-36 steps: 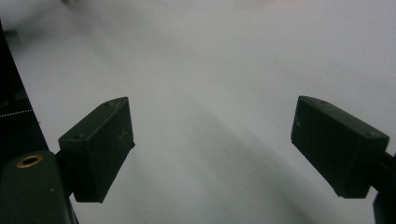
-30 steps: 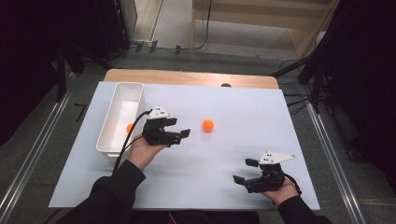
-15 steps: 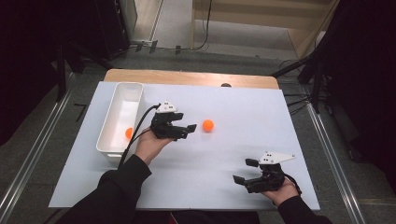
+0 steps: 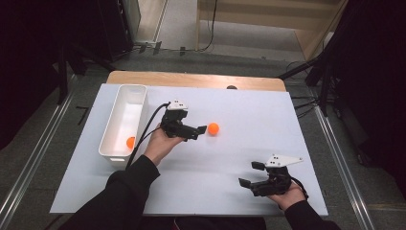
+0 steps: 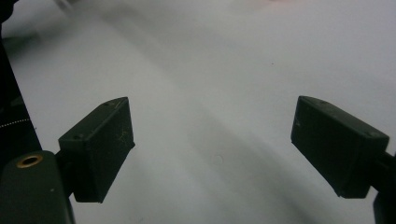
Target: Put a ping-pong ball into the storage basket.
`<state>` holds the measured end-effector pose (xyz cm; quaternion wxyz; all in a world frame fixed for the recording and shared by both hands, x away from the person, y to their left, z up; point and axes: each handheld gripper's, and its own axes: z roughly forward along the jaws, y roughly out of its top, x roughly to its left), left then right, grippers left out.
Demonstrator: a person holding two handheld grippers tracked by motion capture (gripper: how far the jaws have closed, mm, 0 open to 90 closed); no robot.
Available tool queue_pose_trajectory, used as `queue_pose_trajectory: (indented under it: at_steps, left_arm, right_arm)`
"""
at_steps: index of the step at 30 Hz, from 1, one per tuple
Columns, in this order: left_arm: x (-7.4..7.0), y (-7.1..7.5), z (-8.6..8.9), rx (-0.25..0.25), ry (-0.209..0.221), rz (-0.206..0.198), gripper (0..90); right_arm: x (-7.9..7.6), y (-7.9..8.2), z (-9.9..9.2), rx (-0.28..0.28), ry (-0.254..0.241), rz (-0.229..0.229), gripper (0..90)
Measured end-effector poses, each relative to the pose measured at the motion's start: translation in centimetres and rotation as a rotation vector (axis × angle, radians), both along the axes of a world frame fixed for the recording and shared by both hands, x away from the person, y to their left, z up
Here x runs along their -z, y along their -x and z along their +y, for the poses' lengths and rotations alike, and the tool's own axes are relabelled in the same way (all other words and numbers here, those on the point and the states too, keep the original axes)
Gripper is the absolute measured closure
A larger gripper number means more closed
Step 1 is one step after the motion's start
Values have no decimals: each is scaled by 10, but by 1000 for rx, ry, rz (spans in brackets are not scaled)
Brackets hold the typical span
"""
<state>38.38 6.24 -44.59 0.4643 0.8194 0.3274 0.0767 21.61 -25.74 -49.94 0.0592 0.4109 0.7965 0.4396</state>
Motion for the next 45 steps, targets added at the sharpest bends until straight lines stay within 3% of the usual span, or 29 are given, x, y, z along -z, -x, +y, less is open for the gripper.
queue_pose_trajectory:
  at_steps: [5,12,31,40,45]
  left_arm:
    - [-1,-2,-7,29,-10,-18,0]
    - [0,-5,-14,53,12,10,0]
    - [2,-19,-43,20,-29,-50,0]
    - [3,-27,-53,36,-44,-39,0]
    - [3,-31,-59,26,-22,-39,0]
  right_arm:
    - [0,0,0,-8,5,6,116]
    - [0,0,1,-4,8,5,116]
    - [0,-2,-2,8,-7,7,116]
    - [1,-2,-1,2,15,1,116]
    - [1,-2,0,0,12,1,116]
